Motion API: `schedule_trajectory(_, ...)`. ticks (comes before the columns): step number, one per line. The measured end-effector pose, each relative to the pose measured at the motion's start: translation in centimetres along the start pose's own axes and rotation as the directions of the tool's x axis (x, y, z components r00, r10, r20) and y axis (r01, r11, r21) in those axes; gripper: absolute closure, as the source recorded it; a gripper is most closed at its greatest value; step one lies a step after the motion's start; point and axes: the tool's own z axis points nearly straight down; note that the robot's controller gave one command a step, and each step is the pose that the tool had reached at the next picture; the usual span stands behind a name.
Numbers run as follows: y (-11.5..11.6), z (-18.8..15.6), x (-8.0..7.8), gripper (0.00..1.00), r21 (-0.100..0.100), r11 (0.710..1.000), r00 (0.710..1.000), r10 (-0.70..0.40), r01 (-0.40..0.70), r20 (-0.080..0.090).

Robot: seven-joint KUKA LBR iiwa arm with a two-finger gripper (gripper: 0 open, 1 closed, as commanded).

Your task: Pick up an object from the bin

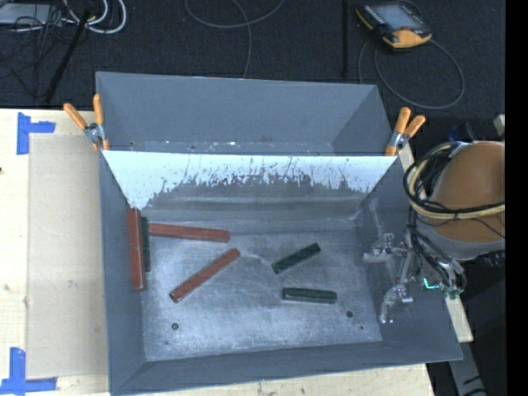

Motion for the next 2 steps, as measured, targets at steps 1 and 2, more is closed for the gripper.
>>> schedule_trajectory(1,0.0,-0.3,-0.2,0.00,0.002,1.000,1.000,-0.003,0.003,0.007)
schedule_trajectory(2,5.5,6.3,-2.1,1.00,0.007,0.987,0.987,-0.158,0.158,0.022)
